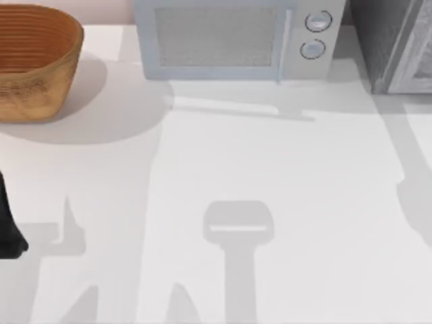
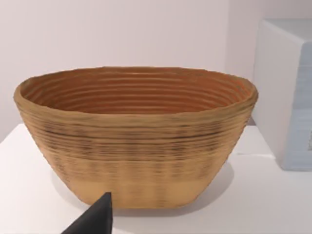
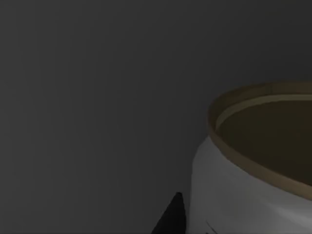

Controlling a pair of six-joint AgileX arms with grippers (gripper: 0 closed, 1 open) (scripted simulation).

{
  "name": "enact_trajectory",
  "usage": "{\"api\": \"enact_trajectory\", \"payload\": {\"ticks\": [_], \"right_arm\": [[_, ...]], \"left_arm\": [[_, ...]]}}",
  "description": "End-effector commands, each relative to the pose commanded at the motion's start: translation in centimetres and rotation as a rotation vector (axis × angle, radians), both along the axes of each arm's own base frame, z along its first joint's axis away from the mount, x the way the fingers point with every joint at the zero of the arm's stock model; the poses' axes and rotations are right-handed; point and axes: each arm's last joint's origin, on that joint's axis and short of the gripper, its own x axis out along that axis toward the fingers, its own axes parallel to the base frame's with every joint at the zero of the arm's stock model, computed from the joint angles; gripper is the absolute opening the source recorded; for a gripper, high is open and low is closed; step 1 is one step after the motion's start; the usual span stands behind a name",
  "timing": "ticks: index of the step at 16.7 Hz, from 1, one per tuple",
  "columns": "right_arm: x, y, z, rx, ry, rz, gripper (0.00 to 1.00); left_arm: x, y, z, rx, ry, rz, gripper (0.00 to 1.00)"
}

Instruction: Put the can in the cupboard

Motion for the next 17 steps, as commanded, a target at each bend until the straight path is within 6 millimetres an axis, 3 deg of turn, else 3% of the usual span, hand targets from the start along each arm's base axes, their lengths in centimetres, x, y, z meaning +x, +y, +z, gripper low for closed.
{"api": "enact_trajectory", "payload": {"ticks": [11,17], "right_arm": [[0.00,0.00,0.00,0.000,0.000,0.000,0.98],[0.00,0.00,0.00,0.000,0.000,0.000,1.00]], "left_arm": [[0.00,0.00,0.00,0.000,0.000,0.000,1.00],[0.00,0.00,0.00,0.000,0.000,0.000,1.00]]}}
